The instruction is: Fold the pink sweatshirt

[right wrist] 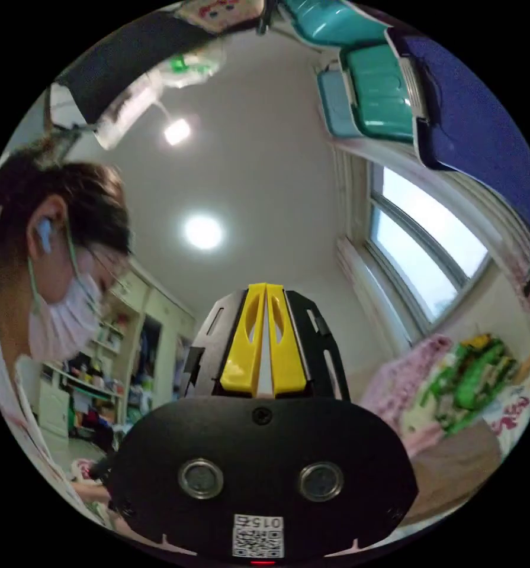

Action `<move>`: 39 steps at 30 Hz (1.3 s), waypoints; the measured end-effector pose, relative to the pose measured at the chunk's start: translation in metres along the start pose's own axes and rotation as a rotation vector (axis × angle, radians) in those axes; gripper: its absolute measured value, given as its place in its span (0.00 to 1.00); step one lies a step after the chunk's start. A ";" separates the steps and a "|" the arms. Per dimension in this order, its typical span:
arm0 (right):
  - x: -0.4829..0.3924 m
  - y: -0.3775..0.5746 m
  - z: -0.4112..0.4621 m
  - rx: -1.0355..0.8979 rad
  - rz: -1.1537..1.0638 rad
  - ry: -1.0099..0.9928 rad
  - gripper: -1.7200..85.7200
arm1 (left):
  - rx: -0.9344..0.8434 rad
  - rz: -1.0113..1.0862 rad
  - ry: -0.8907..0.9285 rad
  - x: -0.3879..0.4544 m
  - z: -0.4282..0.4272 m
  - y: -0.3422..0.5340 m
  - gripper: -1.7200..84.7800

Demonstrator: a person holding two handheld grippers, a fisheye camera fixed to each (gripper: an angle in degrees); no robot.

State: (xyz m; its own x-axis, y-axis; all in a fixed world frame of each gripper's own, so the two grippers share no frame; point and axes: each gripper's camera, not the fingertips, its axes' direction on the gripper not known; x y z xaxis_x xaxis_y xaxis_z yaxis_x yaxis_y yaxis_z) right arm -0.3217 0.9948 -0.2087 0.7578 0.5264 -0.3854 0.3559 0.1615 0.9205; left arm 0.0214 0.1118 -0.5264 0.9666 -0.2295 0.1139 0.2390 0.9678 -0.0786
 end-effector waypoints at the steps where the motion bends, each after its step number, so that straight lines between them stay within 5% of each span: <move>1: -0.006 -0.003 -0.002 0.039 0.019 -0.036 0.01 | 0.054 0.000 -0.013 0.001 -0.002 0.000 0.11; 10: -0.036 -0.031 -0.006 0.285 0.157 -0.251 0.01 | 0.017 -0.027 0.035 0.001 -0.013 -0.079 0.10; 14: -0.047 -0.053 0.020 0.280 0.070 -0.287 0.01 | 0.178 0.049 0.110 0.019 -0.042 -0.150 0.09; 22: -0.033 -0.087 0.114 0.292 -0.028 -0.238 0.01 | 0.227 0.313 0.308 0.149 0.029 -0.345 0.10; 28: 0.091 -0.075 0.250 -0.155 -0.072 0.232 0.02 | 0.068 0.443 0.379 0.242 0.112 -0.402 0.13; 33: 0.373 0.002 0.384 -0.779 0.287 0.644 0.13 | -0.101 0.499 0.367 0.282 0.170 -0.429 0.15; 36: 0.483 0.027 0.425 -0.884 0.459 0.853 0.16 | -0.212 0.508 0.372 0.300 0.204 -0.450 0.16; 39: 0.540 0.034 0.463 -0.990 0.394 1.101 0.17 | -0.216 0.486 0.402 0.302 0.217 -0.460 0.16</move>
State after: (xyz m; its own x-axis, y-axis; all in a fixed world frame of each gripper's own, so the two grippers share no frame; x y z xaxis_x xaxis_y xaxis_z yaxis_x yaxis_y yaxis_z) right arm 0.3532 0.8984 -0.4154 -0.2137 0.9338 -0.2870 -0.5989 0.1069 0.7936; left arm 0.1829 -0.3803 -0.2407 0.9183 0.1669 -0.3590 -0.2600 0.9381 -0.2288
